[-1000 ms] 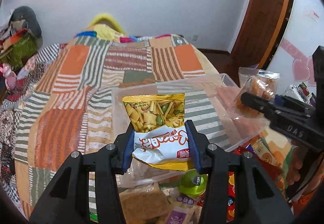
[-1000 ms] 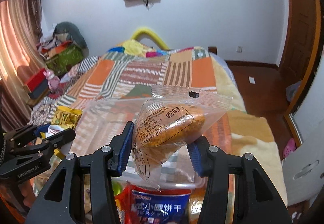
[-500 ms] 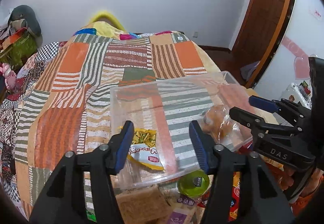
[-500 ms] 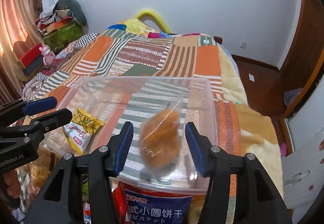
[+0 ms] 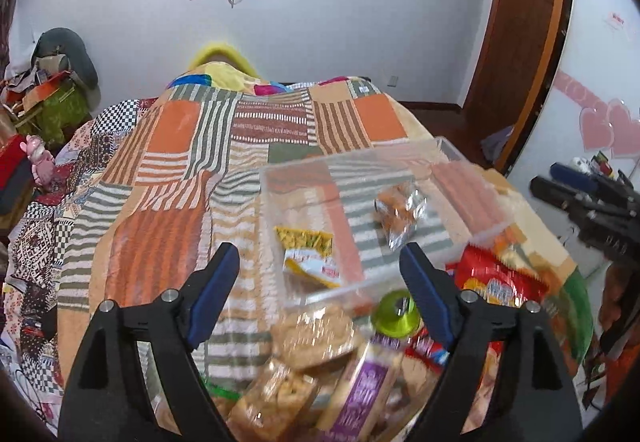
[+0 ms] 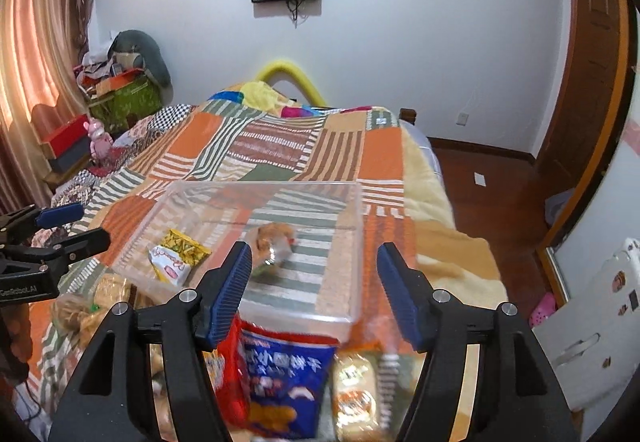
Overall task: Organize snacks
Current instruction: 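Grasp the wrapped cracker block with left tool while right tool grasps the cream cake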
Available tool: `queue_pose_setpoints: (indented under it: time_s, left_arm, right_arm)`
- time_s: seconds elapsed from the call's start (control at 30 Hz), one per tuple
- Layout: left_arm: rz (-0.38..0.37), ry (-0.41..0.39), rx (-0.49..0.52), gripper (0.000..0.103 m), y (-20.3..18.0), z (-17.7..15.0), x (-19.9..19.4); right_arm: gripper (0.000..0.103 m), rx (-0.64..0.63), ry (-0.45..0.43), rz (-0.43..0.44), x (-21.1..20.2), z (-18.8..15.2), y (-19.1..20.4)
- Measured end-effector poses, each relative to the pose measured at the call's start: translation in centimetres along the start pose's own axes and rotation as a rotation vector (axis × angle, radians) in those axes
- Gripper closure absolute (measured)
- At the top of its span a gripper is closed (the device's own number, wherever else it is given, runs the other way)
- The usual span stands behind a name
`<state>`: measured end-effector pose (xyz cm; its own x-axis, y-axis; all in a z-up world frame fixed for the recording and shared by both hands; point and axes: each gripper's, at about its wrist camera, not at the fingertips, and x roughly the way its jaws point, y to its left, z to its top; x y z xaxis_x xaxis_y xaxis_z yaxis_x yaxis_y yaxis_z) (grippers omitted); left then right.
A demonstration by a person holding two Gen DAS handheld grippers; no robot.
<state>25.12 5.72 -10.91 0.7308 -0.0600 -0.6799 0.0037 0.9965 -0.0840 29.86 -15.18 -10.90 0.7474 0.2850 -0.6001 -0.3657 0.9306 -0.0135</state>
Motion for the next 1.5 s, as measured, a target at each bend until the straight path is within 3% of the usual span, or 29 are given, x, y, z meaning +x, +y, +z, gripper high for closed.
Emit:
queue_pose_setpoints:
  time_s: [0.13, 0.33, 0.67, 0.83, 0.9, 0.97, 1.03, 1.1, 1.5]
  left_arm:
    - [-0.016, 0.024, -0.020, 0.018, 0.4, -1.6, -0.4]
    - [-0.050, 0.078, -0.013, 0.018, 0.3, -4.3, 0.2]
    - [-0.006, 0.131, -0.034, 0.018, -0.2, -6.5, 3.7]
    - [-0.008, 0.133, -0.049, 0.027, -0.4, -6.6, 4.8]
    - [0.001, 0.139, -0.048, 0.029, -0.4, -6.6, 5.2]
    - [0.009, 0.138, -0.037, 0.030, -0.6, -6.6, 5.6]
    - [0.020, 0.137, -0.030, 0.035, -0.6, -6.6, 5.8]
    - [0.035, 0.136, -0.029, 0.042, -0.5, -6.6, 5.9]
    - [-0.001, 0.093, -0.066, 0.045, 0.2, -6.6, 2.3]
  right_arm:
    - [0.041, 0.005, 0.015, -0.030, -0.4, -1.6, -0.9]
    - [0.041, 0.022, 0.112, -0.046, 0.8, -5.0, -2.3]
    - [0.041, 0.056, 0.220, -0.018, 2.5, -8.5, -3.1]
    - [0.042, 0.051, 0.242, -0.004, 3.6, -8.8, -2.7]
    - [0.044, 0.053, 0.243, -0.009, 3.8, -9.1, -2.8]
    - [0.053, 0.048, 0.242, -0.012, 3.8, -9.2, -2.6]
    - [0.065, 0.040, 0.243, -0.006, 3.9, -9.2, -2.5]
    - [0.071, 0.032, 0.243, -0.005, 3.7, -9.2, -2.3]
    - [0.072, 0.068, 0.168, -0.013, 0.5, -8.2, -3.0]
